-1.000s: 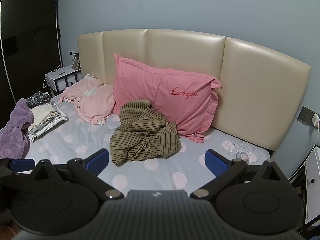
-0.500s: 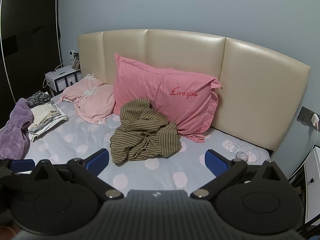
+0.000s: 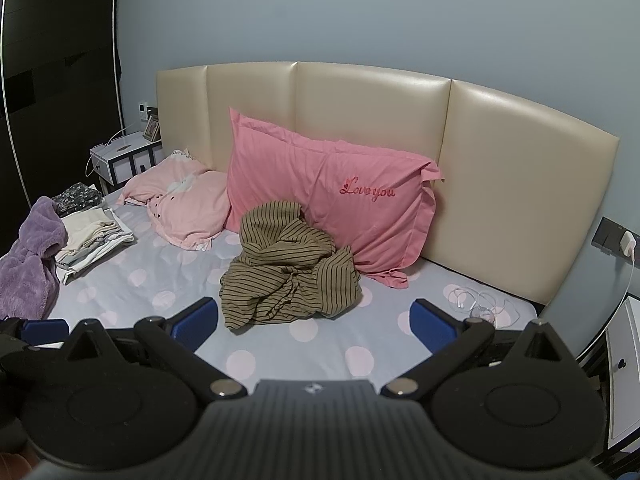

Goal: Fold clothes

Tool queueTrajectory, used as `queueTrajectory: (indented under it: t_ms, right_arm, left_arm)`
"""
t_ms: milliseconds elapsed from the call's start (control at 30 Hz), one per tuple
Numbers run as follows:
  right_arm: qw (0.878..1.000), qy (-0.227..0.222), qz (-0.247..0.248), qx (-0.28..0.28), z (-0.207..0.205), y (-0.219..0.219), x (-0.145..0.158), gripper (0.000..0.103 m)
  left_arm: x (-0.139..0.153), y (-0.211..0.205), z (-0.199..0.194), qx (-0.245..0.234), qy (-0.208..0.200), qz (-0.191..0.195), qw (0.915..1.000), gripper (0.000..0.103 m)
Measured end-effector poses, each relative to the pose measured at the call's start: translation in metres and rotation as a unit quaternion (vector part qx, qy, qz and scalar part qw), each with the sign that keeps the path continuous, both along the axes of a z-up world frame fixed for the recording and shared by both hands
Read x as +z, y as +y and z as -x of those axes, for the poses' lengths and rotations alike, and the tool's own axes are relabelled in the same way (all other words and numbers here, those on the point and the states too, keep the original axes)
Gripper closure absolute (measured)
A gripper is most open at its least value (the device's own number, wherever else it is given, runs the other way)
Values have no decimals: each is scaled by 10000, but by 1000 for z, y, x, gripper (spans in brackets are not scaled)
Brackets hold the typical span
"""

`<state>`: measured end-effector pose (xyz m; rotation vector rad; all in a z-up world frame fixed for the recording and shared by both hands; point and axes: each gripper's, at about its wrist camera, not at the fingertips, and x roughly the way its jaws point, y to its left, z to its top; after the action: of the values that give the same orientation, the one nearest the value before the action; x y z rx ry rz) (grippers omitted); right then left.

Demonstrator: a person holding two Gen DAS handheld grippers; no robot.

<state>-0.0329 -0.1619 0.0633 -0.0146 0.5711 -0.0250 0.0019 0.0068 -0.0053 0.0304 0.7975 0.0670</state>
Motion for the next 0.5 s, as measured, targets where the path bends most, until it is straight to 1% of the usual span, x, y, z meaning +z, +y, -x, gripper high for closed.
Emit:
queueTrajectory:
  t_ms: [233, 400, 500]
  right_arm:
    - [10000, -23, 73, 32, 3, 5, 1, 1]
    - [9997, -7, 207, 161, 5, 16, -1, 1]
    - [9991, 16, 345, 247, 3, 26, 0, 1]
  left_arm:
    - [-1, 5, 2, 8, -31, 50, 10000, 20]
    - [-5, 19, 7, 44, -45, 258, 9996, 20]
    - [-6, 30, 10, 95, -62, 315, 9994, 20]
